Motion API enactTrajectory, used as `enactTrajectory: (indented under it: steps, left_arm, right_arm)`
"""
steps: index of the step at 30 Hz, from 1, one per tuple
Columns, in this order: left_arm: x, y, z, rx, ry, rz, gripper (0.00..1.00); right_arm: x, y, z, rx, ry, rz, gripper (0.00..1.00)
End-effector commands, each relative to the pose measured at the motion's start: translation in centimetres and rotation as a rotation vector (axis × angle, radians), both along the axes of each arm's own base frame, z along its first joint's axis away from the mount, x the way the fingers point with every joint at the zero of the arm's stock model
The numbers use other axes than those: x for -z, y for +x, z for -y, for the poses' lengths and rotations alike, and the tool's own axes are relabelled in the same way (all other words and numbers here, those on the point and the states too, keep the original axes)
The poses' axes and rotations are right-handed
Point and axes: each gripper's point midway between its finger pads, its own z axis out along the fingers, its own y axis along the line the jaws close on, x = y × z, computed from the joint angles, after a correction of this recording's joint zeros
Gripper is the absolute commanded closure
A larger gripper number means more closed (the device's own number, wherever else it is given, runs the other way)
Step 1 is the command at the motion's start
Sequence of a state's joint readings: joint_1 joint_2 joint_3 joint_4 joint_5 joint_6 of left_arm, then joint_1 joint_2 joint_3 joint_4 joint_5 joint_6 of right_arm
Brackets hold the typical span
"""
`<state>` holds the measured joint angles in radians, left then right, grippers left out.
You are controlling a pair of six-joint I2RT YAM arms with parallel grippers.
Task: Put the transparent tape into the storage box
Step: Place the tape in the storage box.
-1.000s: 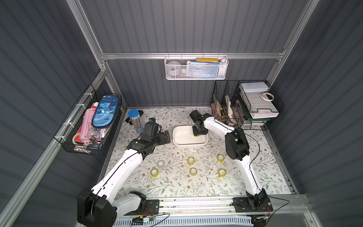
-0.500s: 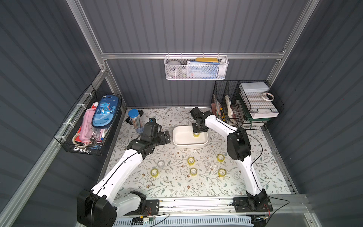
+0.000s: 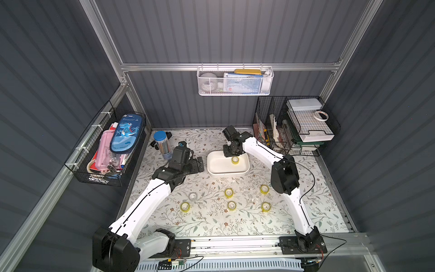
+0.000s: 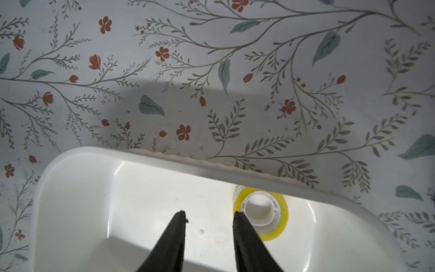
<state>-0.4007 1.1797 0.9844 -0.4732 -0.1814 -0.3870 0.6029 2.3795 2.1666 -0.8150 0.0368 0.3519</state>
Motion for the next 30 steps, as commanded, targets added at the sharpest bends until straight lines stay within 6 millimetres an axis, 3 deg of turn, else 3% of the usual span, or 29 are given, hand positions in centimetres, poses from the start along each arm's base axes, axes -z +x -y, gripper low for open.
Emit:
enactTrajectory:
  steps: [1, 9, 15, 19, 22, 25, 30]
  left_arm:
    - [0.3, -0.7, -0.2, 0.012, 0.025, -0.009, 0.01]
    - [1.1, -0.9, -0.3, 0.013, 0.033, -0.034, 0.01]
    - [1.3, -1.3, -0.6, 0.006, 0.036, -0.041, 0.01]
    - [1.5, -1.6, -0.6, 0.007, 0.036, -0.047, 0.00]
    - [2.0, -2.0, -0.5, 0.015, 0.028, -0.074, 0.01]
    - [2.8, -2.8, -0.5, 0.023, 0.030, -0.118, 0.01]
    - [5.6, -4.6, -0.4, 0.039, 0.039, -0.270, 0.01]
  right_arm:
    - [2.9, -0.5, -0.3, -0.004, -0.008, -0.072, 0.62]
    - [4.7, -0.8, 0.4, 0.006, -0.046, -0.097, 0.62]
    - [4.2, -0.5, 2.0, 0.032, -0.124, -0.068, 0.63]
    - [3.6, -0.6, 1.4, 0.017, -0.087, -0.072, 0.62]
    - [2.1, -0.9, 0.7, -0.013, -0.045, -0.070, 0.62]
    - [-1.0, -1.5, 0.6, -0.023, -0.015, -0.049, 0.62]
    - [-6.0, -3.1, 2.3, 0.006, 0.003, -0.021, 0.62]
